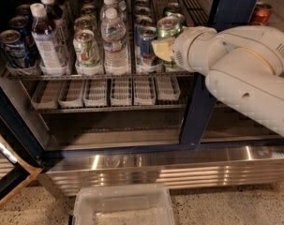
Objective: Pick green can from top shelf of fridge
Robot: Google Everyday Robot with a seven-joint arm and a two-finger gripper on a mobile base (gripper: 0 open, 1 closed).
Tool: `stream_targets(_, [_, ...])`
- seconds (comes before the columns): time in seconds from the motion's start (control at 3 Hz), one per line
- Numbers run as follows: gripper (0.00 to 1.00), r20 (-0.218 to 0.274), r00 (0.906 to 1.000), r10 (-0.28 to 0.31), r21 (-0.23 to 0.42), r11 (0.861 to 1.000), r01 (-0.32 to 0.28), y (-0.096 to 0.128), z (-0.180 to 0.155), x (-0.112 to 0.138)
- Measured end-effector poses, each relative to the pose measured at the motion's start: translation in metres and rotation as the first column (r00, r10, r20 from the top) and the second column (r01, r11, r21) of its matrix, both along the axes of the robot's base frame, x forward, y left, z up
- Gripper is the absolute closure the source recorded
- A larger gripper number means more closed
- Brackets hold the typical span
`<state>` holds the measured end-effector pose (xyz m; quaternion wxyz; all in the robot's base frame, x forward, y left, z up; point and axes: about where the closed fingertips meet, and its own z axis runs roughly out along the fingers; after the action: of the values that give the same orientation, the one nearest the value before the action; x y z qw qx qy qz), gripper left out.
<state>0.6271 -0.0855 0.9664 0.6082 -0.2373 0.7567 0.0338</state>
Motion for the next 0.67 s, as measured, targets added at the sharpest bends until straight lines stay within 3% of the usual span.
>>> stream_targets(0.67, [1.00, 0.008, 0.9998, 0.016, 0.012, 1.000, -0.017, 0.0086, 0.0039, -0.0044])
